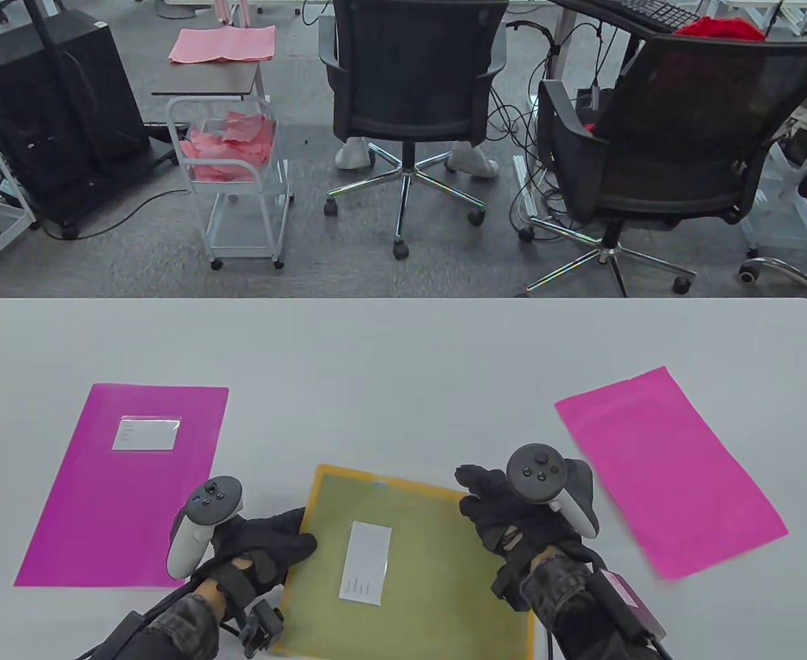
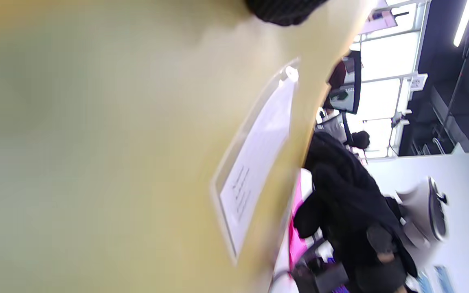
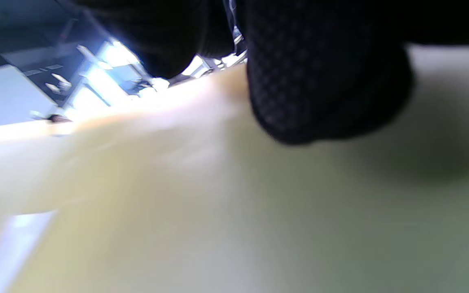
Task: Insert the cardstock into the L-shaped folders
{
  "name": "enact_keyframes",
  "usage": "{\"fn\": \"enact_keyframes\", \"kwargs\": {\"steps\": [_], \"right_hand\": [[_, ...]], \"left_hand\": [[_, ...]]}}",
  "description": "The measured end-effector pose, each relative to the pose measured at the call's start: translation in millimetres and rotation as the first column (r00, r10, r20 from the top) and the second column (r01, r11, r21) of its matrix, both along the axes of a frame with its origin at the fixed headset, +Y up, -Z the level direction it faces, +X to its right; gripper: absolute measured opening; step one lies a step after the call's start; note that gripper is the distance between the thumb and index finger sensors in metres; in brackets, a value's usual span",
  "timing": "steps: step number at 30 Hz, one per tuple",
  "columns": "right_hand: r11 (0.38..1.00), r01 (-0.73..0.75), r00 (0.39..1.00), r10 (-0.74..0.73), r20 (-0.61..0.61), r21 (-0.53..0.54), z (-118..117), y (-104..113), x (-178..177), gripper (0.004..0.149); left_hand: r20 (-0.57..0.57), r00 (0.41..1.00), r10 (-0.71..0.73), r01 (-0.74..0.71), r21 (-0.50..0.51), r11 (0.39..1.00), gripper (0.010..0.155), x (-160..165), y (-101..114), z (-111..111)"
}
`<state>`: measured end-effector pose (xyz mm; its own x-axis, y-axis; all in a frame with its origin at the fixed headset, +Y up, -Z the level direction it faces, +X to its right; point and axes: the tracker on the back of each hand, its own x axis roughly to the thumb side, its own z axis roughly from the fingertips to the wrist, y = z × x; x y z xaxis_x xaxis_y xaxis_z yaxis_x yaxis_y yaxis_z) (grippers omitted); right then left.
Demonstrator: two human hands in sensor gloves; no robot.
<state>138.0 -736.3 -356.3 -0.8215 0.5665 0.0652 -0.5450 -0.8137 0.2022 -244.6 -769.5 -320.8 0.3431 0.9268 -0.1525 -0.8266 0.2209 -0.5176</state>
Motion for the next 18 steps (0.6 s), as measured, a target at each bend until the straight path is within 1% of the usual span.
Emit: {"fn": "enact_keyframes", "kwargs": {"steps": [1, 2, 3, 4, 5, 6, 7, 8, 9, 10, 11, 12, 13, 14, 15, 16, 18], "right_hand": [[0.997, -0.072, 0.997, 0.072, 0.002, -0.007, -1.4, 0.0, 2.9, 0.072], [0.986, -0.154, 0.988, 0.152, -0.041, -0.060, -3.8, -1.1, 7.4, 0.080], [0.961, -0.221, 0.974, 0.209, -0.083, -0.170, -5.2, -4.7, 12.4, 0.090], [0.928, -0.243, 0.967, 0.208, -0.149, -0.282, -6.7, -8.3, 15.7, 0.090], [0.904, -0.230, 0.967, 0.170, -0.190, -0.362, -7.4, -12.4, 18.3, 0.084], [0.891, -0.163, 0.974, 0.077, -0.212, -0.424, -7.8, -18.2, 20.2, 0.068], [0.889, -0.113, 0.975, 0.013, -0.222, -0.444, -8.1, -20.7, 21.1, 0.059], [0.870, 0.037, 0.963, -0.162, -0.214, -0.491, -9.8, -22.8, 23.6, 0.048], [0.859, 0.133, 0.944, -0.262, -0.201, -0.495, -11.5, -21.0, 24.8, 0.045], [0.863, 0.192, 0.932, -0.310, -0.189, -0.468, -13.6, -16.2, 26.0, 0.043], [0.877, 0.217, 0.930, -0.319, -0.182, -0.428, -15.2, -11.3, 27.6, 0.043], [0.897, 0.240, 0.933, -0.319, -0.167, -0.372, -17.2, -6.2, 30.9, 0.043], [0.890, 0.302, 0.923, -0.362, -0.127, -0.343, -18.0, -4.0, 35.0, 0.043], [0.864, 0.392, 0.901, -0.430, -0.057, -0.315, -17.2, -3.8, 40.2, 0.043], [0.853, 0.443, 0.889, -0.458, 0.013, -0.277, -16.1, -5.1, 44.0, 0.043], [0.839, 0.503, 0.864, -0.492, 0.106, -0.208, -14.4, -7.5, 50.6, 0.043], [0.834, 0.536, 0.829, -0.491, 0.269, -0.131, -9.8, -13.9, 59.5, 0.045]], "left_hand": [[-0.008, 1.000, -0.004, 0.004, 0.021, 1.000, 0.046, -2.7, 1.2, -0.2], [-0.020, 1.000, -0.019, 0.019, 0.019, 1.000, 0.045, -5.5, 3.2, -0.6], [-0.037, 0.999, -0.020, 0.021, 0.036, 0.999, 0.044, -8.7, 3.7, -1.7], [-0.041, 0.999, -0.016, 0.018, 0.040, 0.999, 0.043, -10.9, 4.5, -3.1], [-0.017, 0.999, -0.044, 0.045, 0.030, 0.999, 0.043, -11.9, 5.1, -4.4], [0.010, 0.996, -0.091, 0.091, 0.050, 0.995, 0.042, -14.3, 5.3, -5.5], [0.012, 0.992, -0.125, 0.124, 0.080, 0.989, 0.043, -16.3, 5.4, -6.4], [-0.016, 0.983, -0.183, 0.183, 0.119, 0.976, 0.044, -19.4, 6.4, -7.4], [-0.065, 0.970, -0.233, 0.241, 0.176, 0.955, 0.046, -22.3, 8.2, -8.1], [-0.135, 0.956, -0.260, 0.285, 0.228, 0.931, 0.054, -25.5, 11.2, -7.6], [-0.249, 0.928, -0.277, 0.344, 0.289, 0.893, 0.063, -29.0, 16.1, -6.1], [-0.300, 0.908, -0.293, 0.388, 0.332, 0.860, 0.072, -31.9, 19.8, -5.9], [-0.341, 0.876, -0.342, 0.459, 0.368, 0.809, 0.079, -37.2, 25.2, -6.0], [-0.370, 0.838, -0.402, 0.532, 0.384, 0.755, 0.081, -43.6, 31.0, -6.5], [-0.389, 0.810, -0.439, 0.576, 0.387, 0.720, 0.082, -48.3, 33.8, -6.5], [-0.424, 0.764, -0.486, 0.637, 0.379, 0.671, 0.081, -56.0, 36.5, -6.7], [-0.442, 0.713, -0.545, 0.695, 0.337, 0.635, 0.081, -67.8, 36.9, -7.9]]}}
